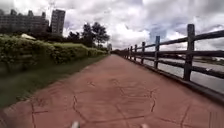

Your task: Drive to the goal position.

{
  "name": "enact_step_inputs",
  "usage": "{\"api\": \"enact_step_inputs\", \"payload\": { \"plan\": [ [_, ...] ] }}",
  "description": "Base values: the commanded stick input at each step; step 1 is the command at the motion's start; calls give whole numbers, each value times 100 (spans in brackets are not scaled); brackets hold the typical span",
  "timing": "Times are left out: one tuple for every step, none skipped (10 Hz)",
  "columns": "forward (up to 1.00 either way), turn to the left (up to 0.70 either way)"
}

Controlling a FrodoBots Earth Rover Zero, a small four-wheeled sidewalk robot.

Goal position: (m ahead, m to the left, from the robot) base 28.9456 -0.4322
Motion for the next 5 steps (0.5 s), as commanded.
{"api": "enact_step_inputs", "payload": {
  "plan": [
    [70, 0],
    [70, 0],
    [70, 0],
    [70, 0],
    [70, 0]
  ]
}}
